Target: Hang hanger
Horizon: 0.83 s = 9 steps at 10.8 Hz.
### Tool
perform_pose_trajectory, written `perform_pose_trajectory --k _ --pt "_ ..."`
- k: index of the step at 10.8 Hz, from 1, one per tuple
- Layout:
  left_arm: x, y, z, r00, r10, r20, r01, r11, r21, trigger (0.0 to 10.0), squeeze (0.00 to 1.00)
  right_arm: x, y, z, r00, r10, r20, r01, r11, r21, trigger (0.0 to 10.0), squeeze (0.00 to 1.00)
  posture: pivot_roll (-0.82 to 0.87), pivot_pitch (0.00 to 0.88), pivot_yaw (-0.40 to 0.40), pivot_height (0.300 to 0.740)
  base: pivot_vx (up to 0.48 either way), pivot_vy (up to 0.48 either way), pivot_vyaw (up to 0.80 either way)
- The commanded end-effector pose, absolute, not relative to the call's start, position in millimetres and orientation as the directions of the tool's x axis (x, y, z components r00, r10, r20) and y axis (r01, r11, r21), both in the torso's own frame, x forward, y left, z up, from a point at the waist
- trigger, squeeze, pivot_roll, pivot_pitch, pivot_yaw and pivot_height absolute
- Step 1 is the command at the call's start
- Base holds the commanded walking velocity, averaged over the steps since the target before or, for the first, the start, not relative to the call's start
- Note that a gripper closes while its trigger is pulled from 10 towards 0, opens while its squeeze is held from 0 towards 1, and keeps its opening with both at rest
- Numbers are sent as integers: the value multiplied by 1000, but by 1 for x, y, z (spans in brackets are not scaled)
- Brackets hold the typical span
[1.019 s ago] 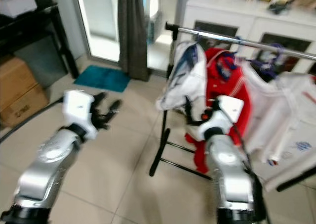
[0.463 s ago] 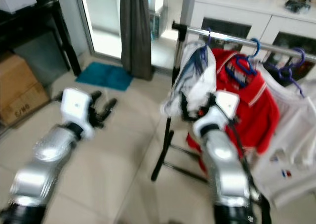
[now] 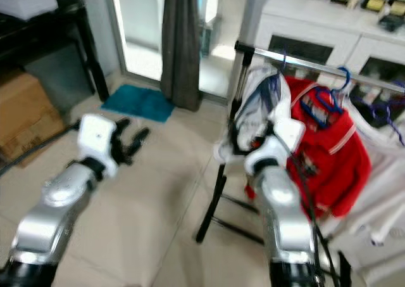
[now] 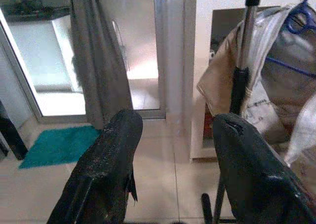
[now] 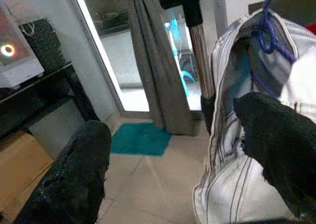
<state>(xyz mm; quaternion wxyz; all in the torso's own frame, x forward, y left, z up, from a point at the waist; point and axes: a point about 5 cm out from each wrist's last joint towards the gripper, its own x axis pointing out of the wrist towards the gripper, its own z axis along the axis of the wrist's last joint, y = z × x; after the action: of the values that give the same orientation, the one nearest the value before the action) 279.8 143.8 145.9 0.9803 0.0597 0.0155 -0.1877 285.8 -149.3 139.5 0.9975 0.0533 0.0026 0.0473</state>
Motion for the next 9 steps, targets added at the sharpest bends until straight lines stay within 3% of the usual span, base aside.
perform_pose_trajectory --k 1,9 --pt "282 135 149 919 -393 -40 395 912 111 10000 0 287 -159 143 998 64 15 -65 994 87 10000 0 59 0 -40 740 319 0 0" --pt "283 135 150 926 -377 -33 378 920 106 10000 0 289 -159 145 998 65 19 -66 994 82 10000 0 51 0 -55 740 312 0 0"
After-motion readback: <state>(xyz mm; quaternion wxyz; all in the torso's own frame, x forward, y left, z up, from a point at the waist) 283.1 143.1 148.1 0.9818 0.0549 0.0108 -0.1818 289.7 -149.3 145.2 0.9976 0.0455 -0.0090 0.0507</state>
